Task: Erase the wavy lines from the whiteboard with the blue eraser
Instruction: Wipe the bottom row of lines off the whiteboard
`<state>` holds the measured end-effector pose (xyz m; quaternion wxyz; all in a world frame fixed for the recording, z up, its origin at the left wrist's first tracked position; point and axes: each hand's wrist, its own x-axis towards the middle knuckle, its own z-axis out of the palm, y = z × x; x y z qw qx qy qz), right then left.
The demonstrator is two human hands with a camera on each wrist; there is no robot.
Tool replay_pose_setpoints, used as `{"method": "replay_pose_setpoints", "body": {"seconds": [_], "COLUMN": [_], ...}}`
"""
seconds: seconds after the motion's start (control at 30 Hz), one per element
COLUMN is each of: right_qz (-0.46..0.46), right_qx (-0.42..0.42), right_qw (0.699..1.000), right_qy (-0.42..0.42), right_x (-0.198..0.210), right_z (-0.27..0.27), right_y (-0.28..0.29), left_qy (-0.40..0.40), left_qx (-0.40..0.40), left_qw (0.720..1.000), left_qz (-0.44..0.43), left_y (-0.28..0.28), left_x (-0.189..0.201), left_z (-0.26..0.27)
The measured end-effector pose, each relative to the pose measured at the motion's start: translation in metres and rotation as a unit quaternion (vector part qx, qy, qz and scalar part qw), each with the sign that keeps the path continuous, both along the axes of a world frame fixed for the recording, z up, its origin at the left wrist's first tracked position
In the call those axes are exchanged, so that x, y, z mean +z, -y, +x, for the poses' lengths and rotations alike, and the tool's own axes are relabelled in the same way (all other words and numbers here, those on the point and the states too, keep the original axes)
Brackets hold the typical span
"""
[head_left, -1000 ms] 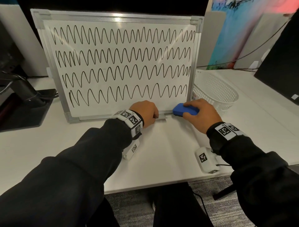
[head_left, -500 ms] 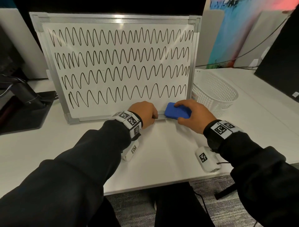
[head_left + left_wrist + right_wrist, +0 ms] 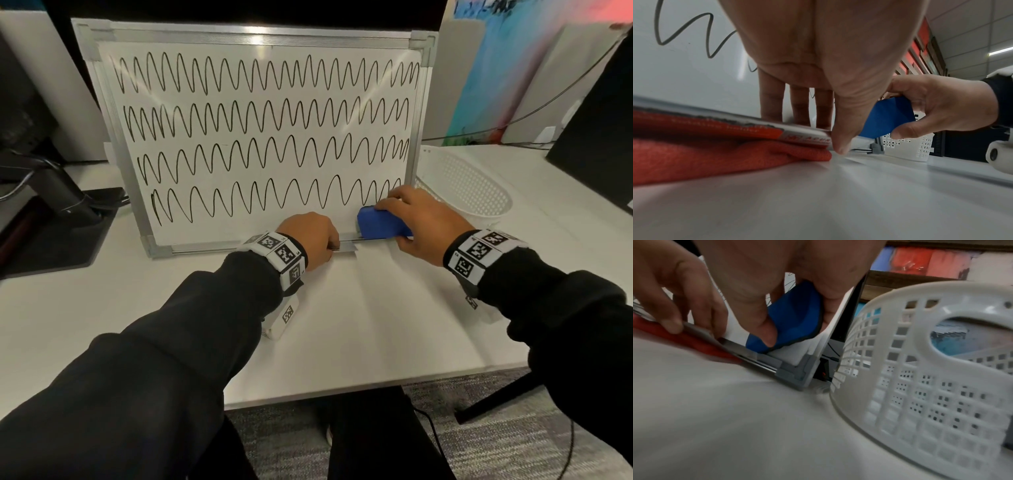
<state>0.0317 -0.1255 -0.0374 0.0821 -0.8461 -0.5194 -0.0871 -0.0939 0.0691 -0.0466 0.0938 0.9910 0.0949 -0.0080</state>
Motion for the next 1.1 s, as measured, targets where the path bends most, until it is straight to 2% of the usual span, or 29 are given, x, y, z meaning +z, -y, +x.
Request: {"method": "replay_pose_setpoints", "body": {"seconds": [0.17,0.43,0.57,0.87,0.93,1.0,1.1], "right_qz": [0.006,0.012,0.013,0.027,0.055,0.101,0.187], "right_qx": [0.011,-0.04,-0.035,-0.035,-0.033,-0.021,-0.006], "right_qw": [1.0,0.999,0.999,0.998,0.997,0.992,0.974], "right_qy": [0.014,0.03,0.033,-0.033,-0.05,-0.069,-0.131], "right_x": [-0.004,-0.005,-0.005,-0.005,-0.003,0.001,0.008], "right_z": [-0.01,0.006,0.003,-0.014,-0.02,-0.03,-0.047], "right_y": [-0.014,0.012,0.005,-0.018,-0.021,-0.029,-0.049], "left_qy": [-0.004,0.0,-0.006,0.0,0.012,0.044,0.122], "left_qx": [-0.006,-0.007,-0.013,-0.005,0.012,0.04,0.078], "left_qw": [1.0,1.0,1.0,1.0,0.999,0.991,0.96], "left_qz": [-0.003,-0.004,0.003,-0.005,-0.04,-0.117,-0.241], "left_y": [0.0,-0.002,-0.001,-0.001,-0.004,-0.008,-0.016], "left_x": [0.002,0.003,0.003,0.002,0.001,0.001,0.004], "left_z": [0.0,0.001,0.001,-0.005,-0.01,-0.018,-0.032]}}
